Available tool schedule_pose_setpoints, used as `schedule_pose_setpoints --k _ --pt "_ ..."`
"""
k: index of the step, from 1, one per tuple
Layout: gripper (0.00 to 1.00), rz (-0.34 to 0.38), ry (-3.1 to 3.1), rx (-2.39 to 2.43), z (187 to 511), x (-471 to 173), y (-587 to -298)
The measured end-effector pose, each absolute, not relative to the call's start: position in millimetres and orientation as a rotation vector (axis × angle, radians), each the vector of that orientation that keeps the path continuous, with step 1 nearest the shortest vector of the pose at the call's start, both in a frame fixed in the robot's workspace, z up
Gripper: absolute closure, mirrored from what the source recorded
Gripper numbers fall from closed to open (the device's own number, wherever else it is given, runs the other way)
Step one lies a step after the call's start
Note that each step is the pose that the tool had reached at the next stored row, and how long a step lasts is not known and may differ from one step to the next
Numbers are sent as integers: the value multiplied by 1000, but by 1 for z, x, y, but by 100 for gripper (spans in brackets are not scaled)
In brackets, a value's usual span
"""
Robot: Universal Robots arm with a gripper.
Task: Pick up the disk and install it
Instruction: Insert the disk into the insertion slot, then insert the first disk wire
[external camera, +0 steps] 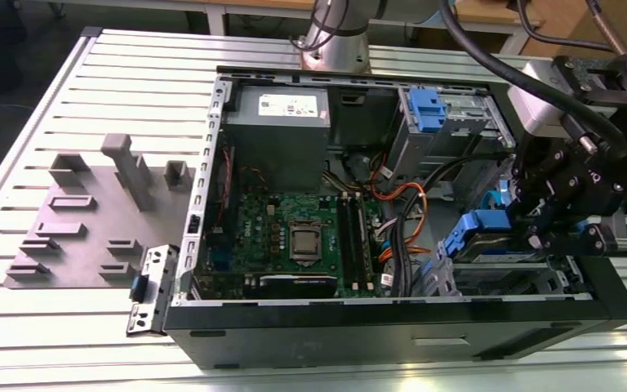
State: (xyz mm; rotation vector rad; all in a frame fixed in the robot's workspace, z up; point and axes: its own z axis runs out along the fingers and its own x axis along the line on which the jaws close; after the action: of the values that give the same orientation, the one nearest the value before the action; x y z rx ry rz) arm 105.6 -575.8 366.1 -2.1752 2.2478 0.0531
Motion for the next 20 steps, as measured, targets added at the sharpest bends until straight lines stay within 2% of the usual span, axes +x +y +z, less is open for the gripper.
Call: schedule_pose_setpoints --k 1,2,20 --pt "64 53 2248 -2175 366 106 -576" --pt "58 53 2248 -2175 366 106 -576" --pt "58 51 2246 -2174 365 105 -576"
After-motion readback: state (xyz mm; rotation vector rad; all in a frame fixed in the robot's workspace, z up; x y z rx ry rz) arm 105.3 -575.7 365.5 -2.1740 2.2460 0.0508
